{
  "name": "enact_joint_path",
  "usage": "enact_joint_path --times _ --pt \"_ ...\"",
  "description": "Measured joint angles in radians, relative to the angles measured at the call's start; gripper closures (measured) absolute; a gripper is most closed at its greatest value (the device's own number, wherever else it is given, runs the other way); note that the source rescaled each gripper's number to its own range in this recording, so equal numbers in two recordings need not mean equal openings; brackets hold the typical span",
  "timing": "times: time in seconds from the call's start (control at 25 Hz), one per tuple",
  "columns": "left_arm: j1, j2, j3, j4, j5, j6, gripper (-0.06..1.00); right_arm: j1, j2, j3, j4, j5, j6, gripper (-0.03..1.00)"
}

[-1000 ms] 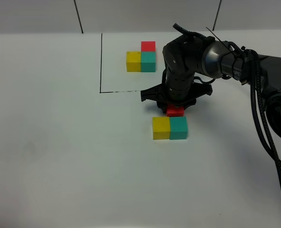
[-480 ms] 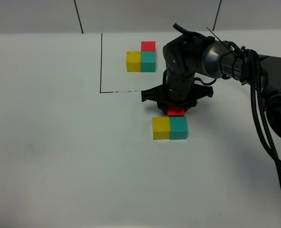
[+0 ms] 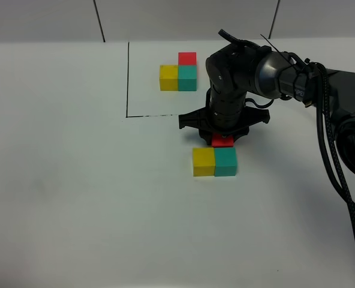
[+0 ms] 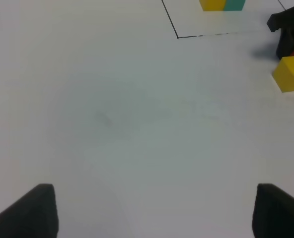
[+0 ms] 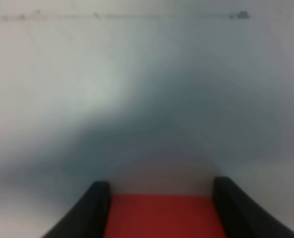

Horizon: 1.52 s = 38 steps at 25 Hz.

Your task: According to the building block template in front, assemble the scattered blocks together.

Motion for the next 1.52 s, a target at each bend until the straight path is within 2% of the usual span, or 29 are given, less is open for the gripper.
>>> enact_joint_path --times 1.52 --pt "0.0 0.0 0.0 0.0 0.0 0.001 0.09 0.008 0.011 -0.01 0.01 0.02 -0.032 0.96"
